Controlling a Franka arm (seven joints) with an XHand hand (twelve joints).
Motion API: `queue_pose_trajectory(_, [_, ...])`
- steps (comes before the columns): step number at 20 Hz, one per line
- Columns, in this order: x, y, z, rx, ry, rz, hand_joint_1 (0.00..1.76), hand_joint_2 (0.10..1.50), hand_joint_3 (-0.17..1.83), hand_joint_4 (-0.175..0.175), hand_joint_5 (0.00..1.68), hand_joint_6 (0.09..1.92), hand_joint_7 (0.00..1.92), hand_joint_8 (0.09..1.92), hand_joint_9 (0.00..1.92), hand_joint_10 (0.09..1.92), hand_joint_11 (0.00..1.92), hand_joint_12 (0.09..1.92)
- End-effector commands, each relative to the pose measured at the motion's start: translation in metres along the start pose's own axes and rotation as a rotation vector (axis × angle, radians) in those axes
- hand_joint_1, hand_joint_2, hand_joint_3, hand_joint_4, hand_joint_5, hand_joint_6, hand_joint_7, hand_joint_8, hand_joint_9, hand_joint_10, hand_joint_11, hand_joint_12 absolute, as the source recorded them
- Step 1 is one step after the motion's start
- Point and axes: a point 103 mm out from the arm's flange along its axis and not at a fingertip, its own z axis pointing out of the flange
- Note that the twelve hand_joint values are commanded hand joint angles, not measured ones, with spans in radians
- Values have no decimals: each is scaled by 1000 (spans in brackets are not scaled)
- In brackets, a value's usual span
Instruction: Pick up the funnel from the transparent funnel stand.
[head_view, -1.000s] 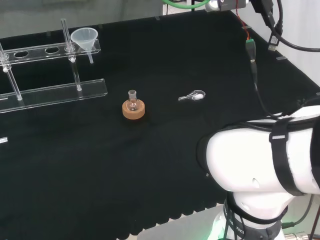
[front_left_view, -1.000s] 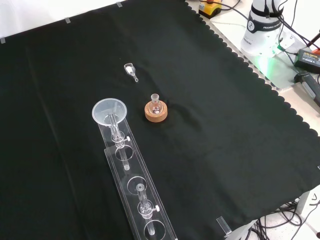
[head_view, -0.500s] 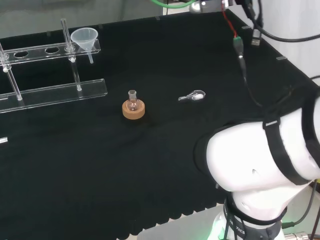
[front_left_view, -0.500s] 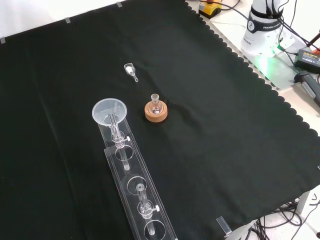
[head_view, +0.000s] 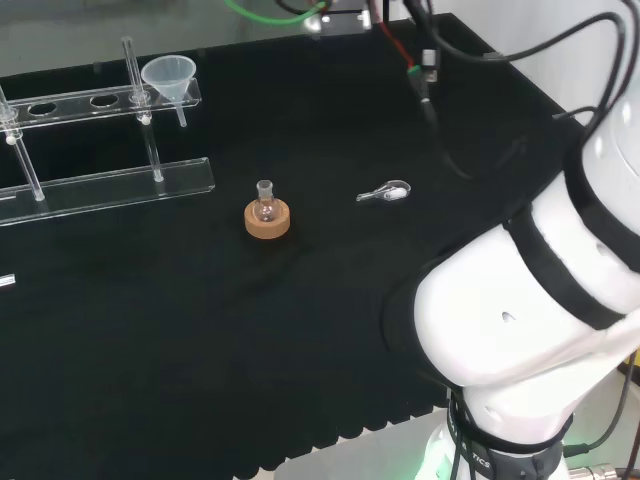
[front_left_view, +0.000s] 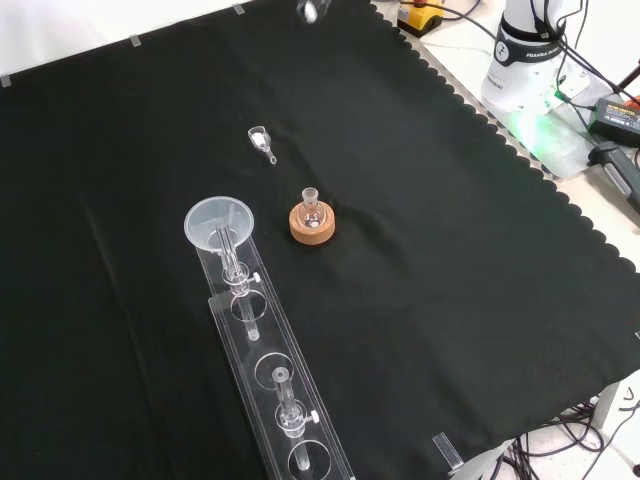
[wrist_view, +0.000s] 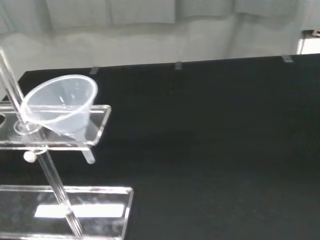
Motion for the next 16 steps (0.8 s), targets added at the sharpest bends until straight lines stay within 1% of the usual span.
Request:
queue_pose_trajectory(1, [91,86,45,-4,-30,-68,28,750,121,127,0,87,0,87,0,87,0,87])
queue_pose_trajectory(5, [107,107,69,60,-61,-84,35,749,119,128,0,87,0,87,0,87,0,87])
queue_pose_trajectory(7, [110,116,80,89,-79,-82,37,749,118,128,0,87,0,87,0,87,0,87])
queue_pose_trajectory(9, [121,124,93,116,-97,-90,38,750,118,128,0,87,0,87,0,87,0,87])
queue_pose_trajectory(13, [134,134,119,166,-134,-118,41,752,117,126,0,87,0,87,0,87,8,87])
queue_pose_trajectory(16, [140,140,137,201,-151,-111,43,754,117,124,0,87,0,87,0,87,13,87])
